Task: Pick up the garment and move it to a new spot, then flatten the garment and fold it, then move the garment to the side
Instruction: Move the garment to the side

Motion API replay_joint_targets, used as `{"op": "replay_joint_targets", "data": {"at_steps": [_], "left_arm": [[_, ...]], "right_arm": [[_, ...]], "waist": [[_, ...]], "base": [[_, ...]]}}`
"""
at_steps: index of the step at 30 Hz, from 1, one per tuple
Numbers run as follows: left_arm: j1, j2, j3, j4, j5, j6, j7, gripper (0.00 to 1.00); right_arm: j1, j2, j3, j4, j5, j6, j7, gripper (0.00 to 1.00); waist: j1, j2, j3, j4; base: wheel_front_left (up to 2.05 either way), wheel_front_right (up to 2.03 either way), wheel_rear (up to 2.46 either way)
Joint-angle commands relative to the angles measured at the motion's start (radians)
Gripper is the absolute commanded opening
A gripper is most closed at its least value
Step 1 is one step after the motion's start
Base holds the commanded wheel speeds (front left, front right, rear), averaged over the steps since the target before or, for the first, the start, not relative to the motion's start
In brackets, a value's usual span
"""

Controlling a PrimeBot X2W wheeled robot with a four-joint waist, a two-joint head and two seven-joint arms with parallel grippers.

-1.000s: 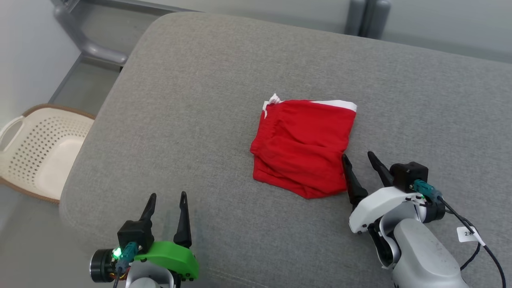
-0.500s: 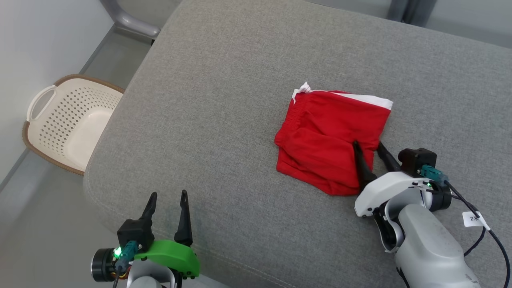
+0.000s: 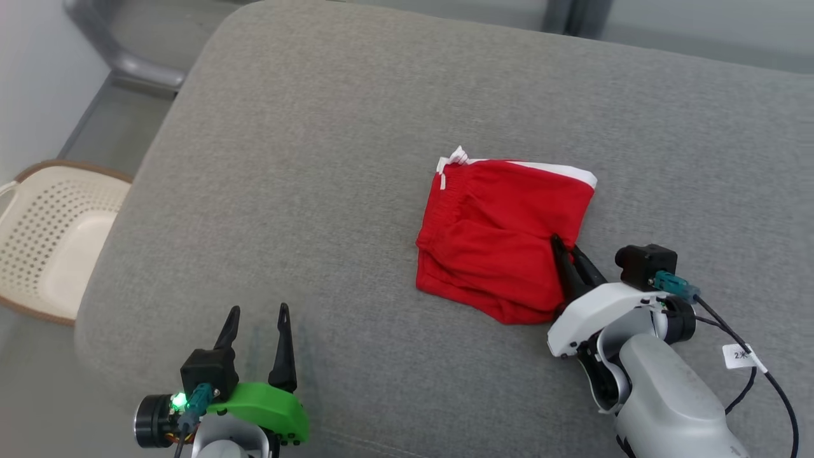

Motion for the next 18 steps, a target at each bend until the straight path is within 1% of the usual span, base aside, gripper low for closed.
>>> {"op": "replay_joint_targets", "data": {"at_steps": [1,7,11,18], "left_arm": [[-0.009,0.003,0.005,0.004,0.012,-0.006,-0.002,1.0],[-0.026,0.003,0.003,0.013,0.028,-0.023,-0.002,1.0],[-0.024,0.003,-0.004,0.015,0.026,-0.032,-0.002,1.0],[-0.012,0.003,-0.02,0.014,0.018,-0.034,-0.002,1.0]], "right_arm": [[0.017,-0.005,0.013,-0.006,0.013,-0.001,0.001,0.0],[0.043,-0.005,0.033,-0.012,0.031,-0.001,0.001,0.0],[0.061,-0.005,0.042,-0.014,0.039,-0.001,0.001,0.0],[0.087,-0.004,0.058,-0.022,0.06,-0.001,0.001,0.0]], "waist": [[0.0,0.0,-0.04,-0.129],[0.0,0.0,-0.07,-0.273],[0.0,0.0,-0.081,-0.356],[0.0,0.0,-0.09,-0.499]], "base": [[0.0,0.0,0.0],[0.0,0.0,0.0],[0.0,0.0,0.0],[0.0,0.0,0.0]]}}
